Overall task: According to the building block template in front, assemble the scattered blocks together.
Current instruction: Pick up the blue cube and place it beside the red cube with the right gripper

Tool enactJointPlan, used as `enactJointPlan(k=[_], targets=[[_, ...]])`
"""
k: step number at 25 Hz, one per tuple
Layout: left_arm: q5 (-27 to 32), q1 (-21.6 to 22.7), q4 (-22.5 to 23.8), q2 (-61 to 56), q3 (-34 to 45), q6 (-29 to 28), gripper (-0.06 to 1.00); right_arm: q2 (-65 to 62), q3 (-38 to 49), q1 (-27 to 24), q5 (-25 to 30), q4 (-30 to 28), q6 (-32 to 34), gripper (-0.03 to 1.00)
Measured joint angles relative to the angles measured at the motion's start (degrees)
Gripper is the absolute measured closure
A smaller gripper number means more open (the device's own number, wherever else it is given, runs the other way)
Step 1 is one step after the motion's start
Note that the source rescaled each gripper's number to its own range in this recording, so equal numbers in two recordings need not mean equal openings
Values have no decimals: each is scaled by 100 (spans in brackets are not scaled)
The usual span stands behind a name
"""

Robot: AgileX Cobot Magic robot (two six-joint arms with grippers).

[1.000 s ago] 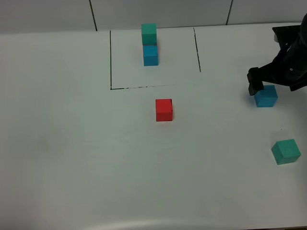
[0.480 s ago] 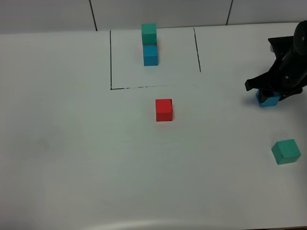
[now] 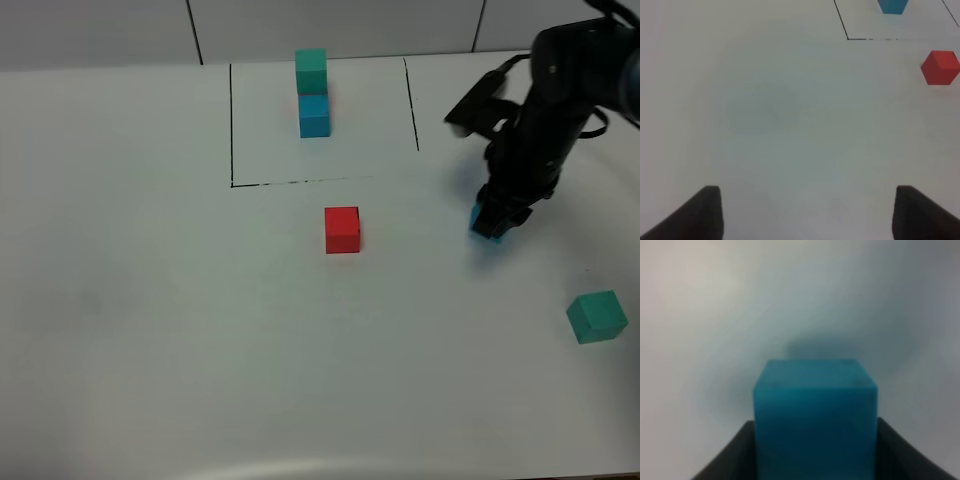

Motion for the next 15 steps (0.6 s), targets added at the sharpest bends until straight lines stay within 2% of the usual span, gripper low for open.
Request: enactJointPlan(k=[4, 7, 15], targets=[[0, 0, -2, 0, 0, 0, 44, 0, -51, 531, 26, -30, -1082, 95], [0, 0, -2, 0, 0, 0, 44, 31, -150, 775, -8, -30, -1602, 95], [0, 0, -2, 0, 0, 0, 44, 674, -1222, 910, 304, -30, -1961, 95]])
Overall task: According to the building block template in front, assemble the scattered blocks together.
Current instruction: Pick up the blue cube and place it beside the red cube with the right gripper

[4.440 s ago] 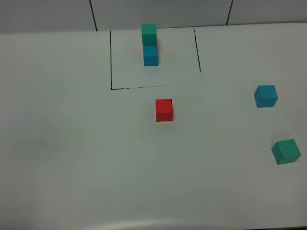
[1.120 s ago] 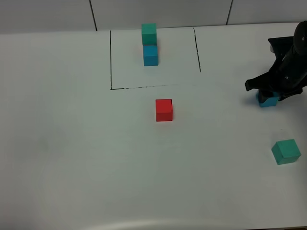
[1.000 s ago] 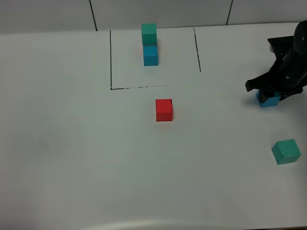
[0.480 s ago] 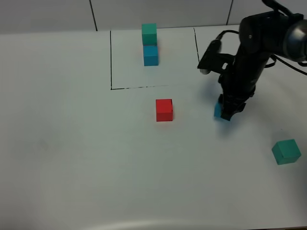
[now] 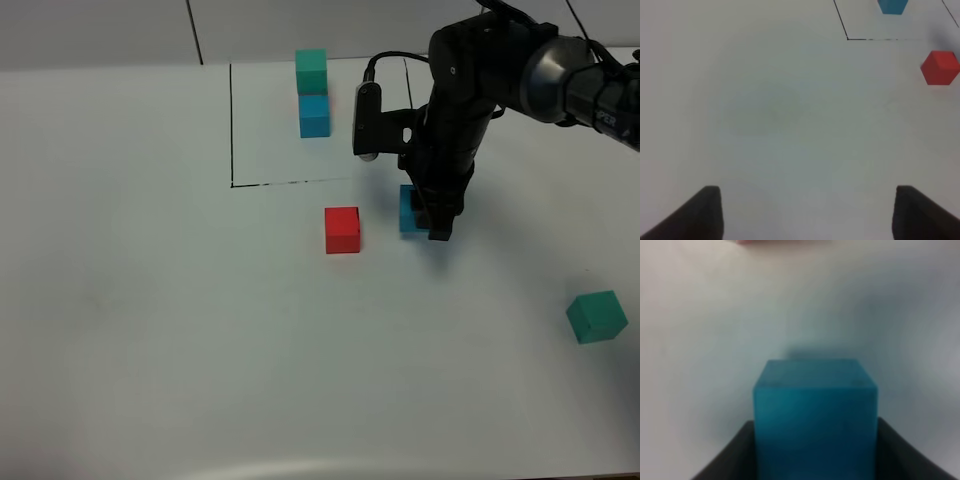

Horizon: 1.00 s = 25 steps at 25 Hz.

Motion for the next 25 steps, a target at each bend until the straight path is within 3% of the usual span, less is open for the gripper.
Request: enactJointPlan(k=[25], targets=[[0, 0, -5, 0, 0, 2, 44, 546, -255, 479, -168, -41, -146, 95]])
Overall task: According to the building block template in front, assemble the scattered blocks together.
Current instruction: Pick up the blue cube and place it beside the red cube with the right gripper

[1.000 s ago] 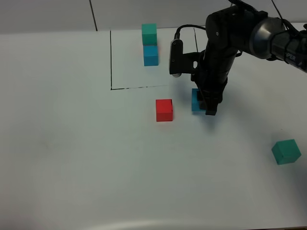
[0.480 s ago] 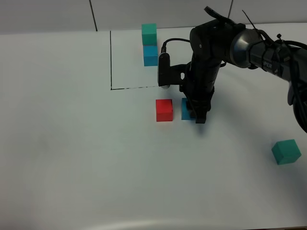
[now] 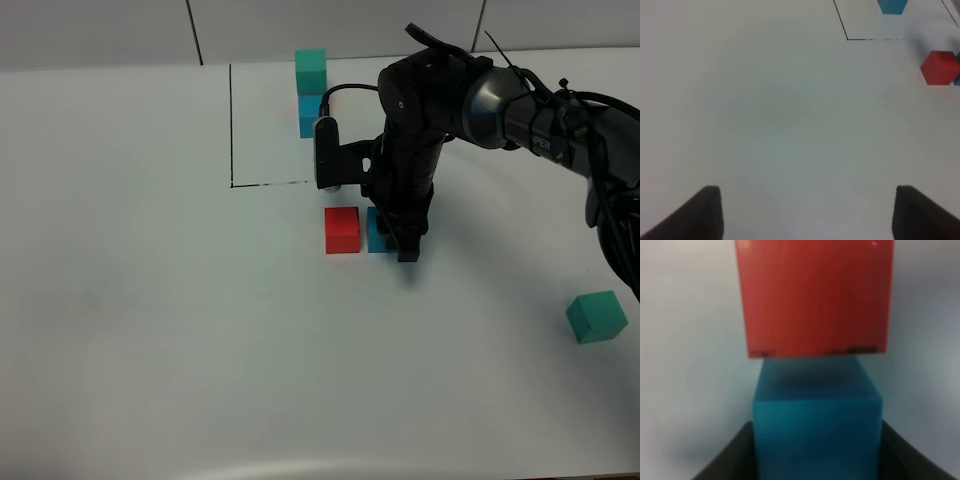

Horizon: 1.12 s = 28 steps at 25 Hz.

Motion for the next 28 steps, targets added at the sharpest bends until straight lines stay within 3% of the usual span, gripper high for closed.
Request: enactJointPlan(k=[28], targets=[[0, 0, 0, 0, 0, 0, 44, 21, -6, 53, -148, 88, 66, 95]])
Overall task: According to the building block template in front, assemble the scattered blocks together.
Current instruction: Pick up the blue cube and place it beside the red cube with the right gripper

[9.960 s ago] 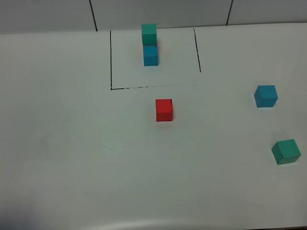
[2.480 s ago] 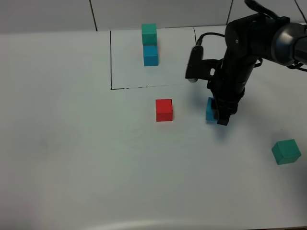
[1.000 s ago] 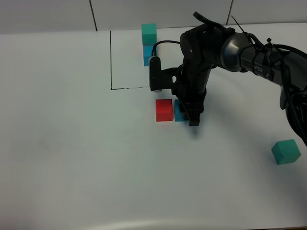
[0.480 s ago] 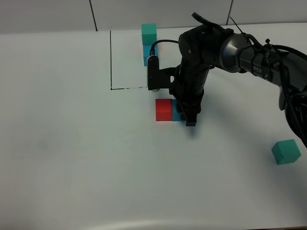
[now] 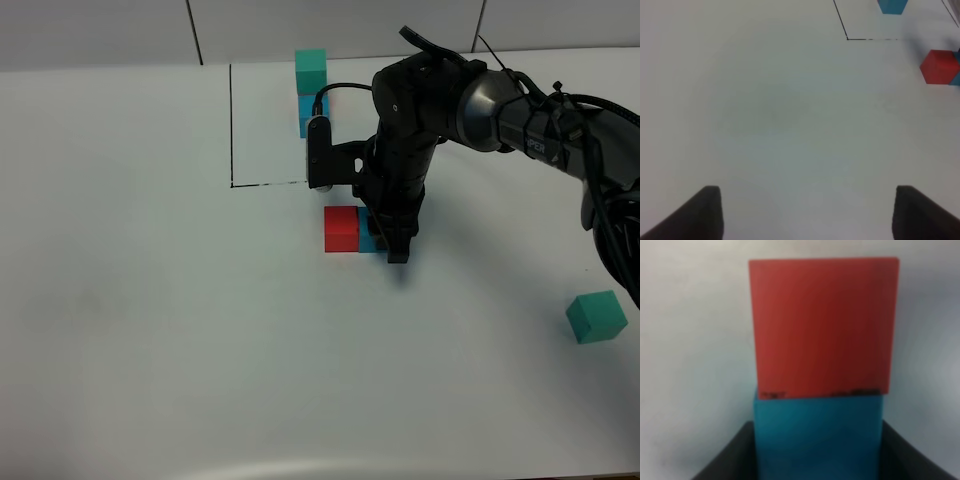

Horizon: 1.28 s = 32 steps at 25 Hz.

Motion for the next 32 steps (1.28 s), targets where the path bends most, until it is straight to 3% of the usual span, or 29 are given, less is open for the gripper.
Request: enactJointPlan(k=[15, 18, 21, 24, 29, 32], targets=[[0, 0, 0, 0, 0, 0, 44, 2, -5, 28, 6, -46, -300, 94], [0, 0, 0, 0, 0, 0, 44, -11, 7, 28, 6, -46, -295, 84], [0, 0, 0, 0, 0, 0, 44, -114, 25, 28, 46, -46, -136, 62], [0, 0, 0, 0, 0, 0, 44, -385, 25, 28, 184, -163, 219, 49], [0, 0, 0, 0, 0, 0, 44, -724, 132, -189, 642, -300, 1221, 44], [0, 0, 0, 0, 0, 0, 44, -1061, 662, -413, 525, -447, 1966, 44]])
